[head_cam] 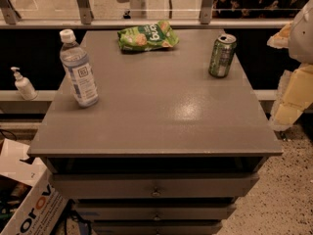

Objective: Knock blue plastic bottle over

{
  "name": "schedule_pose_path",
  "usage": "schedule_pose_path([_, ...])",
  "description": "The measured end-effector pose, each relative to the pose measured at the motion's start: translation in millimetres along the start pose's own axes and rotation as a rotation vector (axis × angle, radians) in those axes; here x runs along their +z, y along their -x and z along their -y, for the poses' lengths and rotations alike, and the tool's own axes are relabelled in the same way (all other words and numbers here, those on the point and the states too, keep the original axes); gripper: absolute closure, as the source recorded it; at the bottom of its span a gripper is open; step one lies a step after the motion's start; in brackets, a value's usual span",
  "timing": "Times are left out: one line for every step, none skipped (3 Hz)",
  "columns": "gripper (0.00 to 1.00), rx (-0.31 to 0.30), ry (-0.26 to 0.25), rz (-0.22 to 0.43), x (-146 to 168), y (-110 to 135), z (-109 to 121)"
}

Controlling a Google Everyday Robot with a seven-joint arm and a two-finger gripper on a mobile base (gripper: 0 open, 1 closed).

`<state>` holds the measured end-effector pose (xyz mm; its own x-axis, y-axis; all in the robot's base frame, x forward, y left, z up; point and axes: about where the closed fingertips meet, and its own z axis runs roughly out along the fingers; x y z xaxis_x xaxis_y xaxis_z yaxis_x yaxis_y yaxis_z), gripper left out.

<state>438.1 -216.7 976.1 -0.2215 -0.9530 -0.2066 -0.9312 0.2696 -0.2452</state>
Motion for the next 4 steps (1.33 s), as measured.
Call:
schedule_pose_path([0.00,0.001,-0.007,0.012,1,2,0])
schedule_pose_path([0.00,0.008,-0.014,0.057,10,11,-3])
schedule_pose_path([0.00,0.018,-0.018,0.128,17,25,-5])
schedule_pose_path([0.00,0.038,0.011,0.234,26,42,-9])
